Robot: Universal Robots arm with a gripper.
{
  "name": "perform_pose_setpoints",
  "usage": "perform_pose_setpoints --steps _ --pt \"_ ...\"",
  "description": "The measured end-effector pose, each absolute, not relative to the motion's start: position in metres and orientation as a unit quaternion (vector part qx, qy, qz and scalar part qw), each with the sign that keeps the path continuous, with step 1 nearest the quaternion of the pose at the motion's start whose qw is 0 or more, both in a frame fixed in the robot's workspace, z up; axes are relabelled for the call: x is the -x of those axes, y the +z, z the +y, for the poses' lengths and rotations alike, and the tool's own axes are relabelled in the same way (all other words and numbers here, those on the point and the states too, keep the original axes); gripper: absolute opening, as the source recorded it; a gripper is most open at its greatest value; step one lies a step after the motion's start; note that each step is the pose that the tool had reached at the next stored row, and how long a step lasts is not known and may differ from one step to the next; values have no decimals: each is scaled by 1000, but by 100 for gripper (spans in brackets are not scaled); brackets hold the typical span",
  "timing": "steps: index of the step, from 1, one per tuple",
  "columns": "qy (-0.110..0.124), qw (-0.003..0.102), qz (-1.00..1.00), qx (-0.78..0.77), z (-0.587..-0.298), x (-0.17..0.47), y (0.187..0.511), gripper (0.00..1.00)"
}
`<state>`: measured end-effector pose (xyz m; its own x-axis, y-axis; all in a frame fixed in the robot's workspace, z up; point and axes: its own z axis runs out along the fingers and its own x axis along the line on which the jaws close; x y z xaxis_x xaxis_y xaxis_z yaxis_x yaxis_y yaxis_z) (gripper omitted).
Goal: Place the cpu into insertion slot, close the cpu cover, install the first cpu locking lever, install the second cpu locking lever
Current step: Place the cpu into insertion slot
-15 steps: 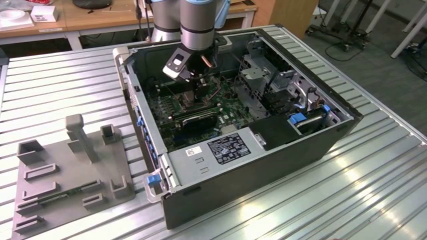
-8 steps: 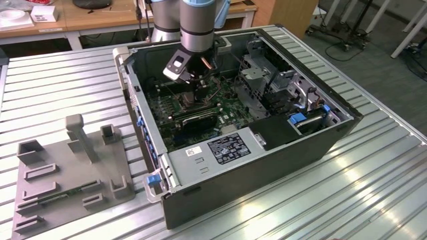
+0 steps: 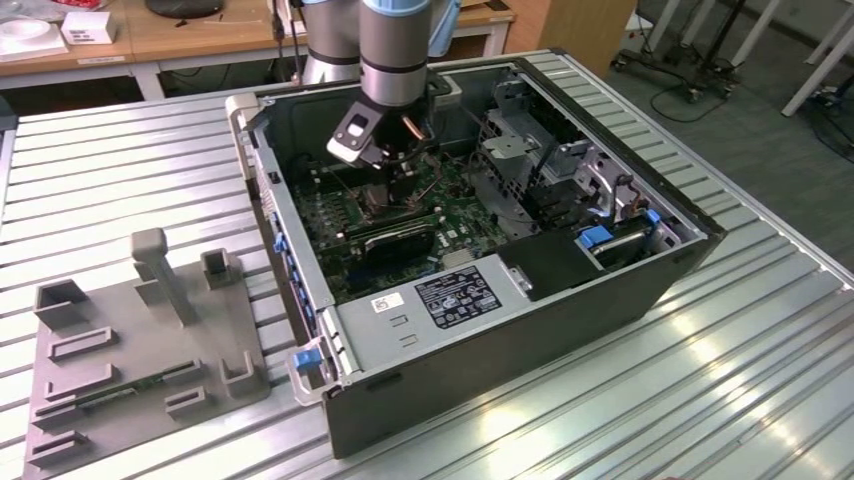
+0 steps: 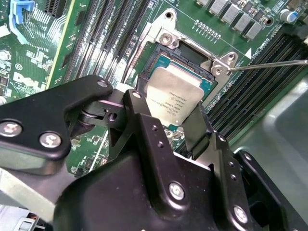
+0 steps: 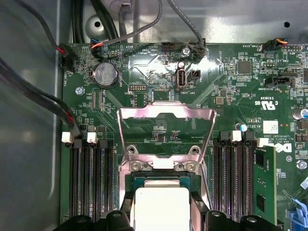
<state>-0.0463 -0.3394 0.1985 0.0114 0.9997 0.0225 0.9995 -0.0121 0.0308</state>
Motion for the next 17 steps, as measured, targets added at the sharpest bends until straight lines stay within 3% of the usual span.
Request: perform_pose_setpoints --steps 17 --pt "19 3 703 -711 -339 47 193 54"
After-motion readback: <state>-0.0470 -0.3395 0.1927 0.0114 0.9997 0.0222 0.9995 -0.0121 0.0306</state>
